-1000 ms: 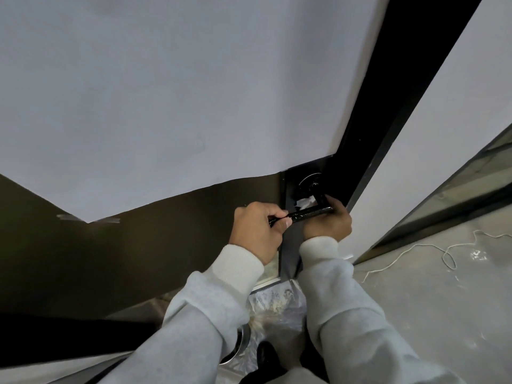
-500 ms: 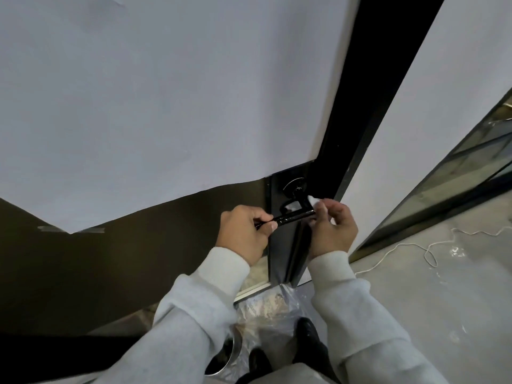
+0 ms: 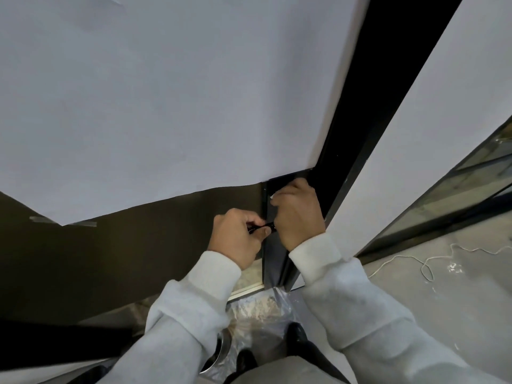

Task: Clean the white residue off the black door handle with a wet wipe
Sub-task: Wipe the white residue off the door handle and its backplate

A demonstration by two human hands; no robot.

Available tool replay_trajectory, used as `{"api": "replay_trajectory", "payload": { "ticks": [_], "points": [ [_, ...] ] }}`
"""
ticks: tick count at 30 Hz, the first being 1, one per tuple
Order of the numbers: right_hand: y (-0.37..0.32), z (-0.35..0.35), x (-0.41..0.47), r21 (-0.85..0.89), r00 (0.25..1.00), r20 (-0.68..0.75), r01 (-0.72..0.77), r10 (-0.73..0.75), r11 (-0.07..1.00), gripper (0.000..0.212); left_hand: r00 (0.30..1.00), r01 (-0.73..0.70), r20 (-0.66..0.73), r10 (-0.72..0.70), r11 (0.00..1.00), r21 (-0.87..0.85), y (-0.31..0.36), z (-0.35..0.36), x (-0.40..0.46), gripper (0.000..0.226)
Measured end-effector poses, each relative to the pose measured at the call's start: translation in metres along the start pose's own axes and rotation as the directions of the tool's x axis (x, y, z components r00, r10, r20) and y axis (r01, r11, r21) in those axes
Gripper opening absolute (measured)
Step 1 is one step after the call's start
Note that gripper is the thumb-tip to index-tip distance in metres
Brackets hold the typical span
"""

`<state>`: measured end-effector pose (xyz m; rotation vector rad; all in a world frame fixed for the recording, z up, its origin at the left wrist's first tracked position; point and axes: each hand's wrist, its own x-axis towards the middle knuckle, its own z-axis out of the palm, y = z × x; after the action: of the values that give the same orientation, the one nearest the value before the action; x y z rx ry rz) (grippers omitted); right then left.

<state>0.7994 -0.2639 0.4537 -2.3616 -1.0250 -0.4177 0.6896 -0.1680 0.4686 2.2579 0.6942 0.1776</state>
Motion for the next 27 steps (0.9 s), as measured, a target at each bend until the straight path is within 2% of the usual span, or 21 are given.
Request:
{"api": "replay_trajectory", "payload": {
  "ticks": [2,4,8,11,13,17,19,23,24,27],
  "points": [
    [-0.018,-0.01,0.006,-0.189,0.981,0.186,-0.022,0.058,0.982,0.014,1.0,-0.013,0.004,0.013,1.0,-0.01,0.0,0.0,-0.002,0.006],
    [-0.033,-0.021,0.015,-0.292,0.947,0.294,-0.042,0.132,0.955,0.013,1.0,-0.014,0.014,0.015,1.0,-0.022,0.002,-0.001,-0.002,0.01],
    [-0.029,-0.023,0.019,-0.216,0.912,0.388,-0.054,0.136,0.975,0.01,1.0,-0.016,0.012,0.016,0.999,-0.035,0.004,-0.003,-0.004,0.013],
    [-0.017,-0.014,0.011,0.043,0.947,0.32,-0.016,0.001,0.999,0.022,1.0,-0.024,-0.016,0.024,0.998,-0.051,0.006,-0.002,-0.007,0.013],
    [-0.011,-0.014,0.01,0.195,0.984,0.152,0.059,-0.09,0.979,0.015,1.0,-0.006,-0.029,0.004,0.998,-0.056,0.007,-0.001,-0.008,0.008],
    [-0.004,-0.026,0.009,0.299,0.986,-0.113,0.148,-0.119,0.943,0.011,0.999,0.025,-0.038,-0.027,0.998,-0.052,0.002,0.002,-0.008,0.005],
    [0.008,-0.033,0.0,0.306,0.977,-0.2,0.131,-0.071,0.943,0.011,0.997,0.035,-0.072,-0.039,0.998,-0.055,0.0,0.004,-0.008,0.003],
    [0.042,-0.04,-0.026,0.423,0.96,-0.148,-0.158,0.239,0.893,0.016,0.992,0.057,-0.111,-0.062,0.997,-0.044,0.001,0.007,-0.01,0.006],
    [0.046,-0.041,-0.029,0.397,0.961,-0.14,-0.167,0.239,0.903,0.018,0.991,0.054,-0.116,-0.059,0.997,-0.046,0.0,0.008,-0.01,0.007],
    [0.046,-0.036,-0.024,0.248,0.992,-0.106,-0.04,0.069,0.968,0.019,0.99,0.067,-0.126,-0.07,0.997,-0.03,0.002,0.009,-0.01,0.006]
  ]
}}
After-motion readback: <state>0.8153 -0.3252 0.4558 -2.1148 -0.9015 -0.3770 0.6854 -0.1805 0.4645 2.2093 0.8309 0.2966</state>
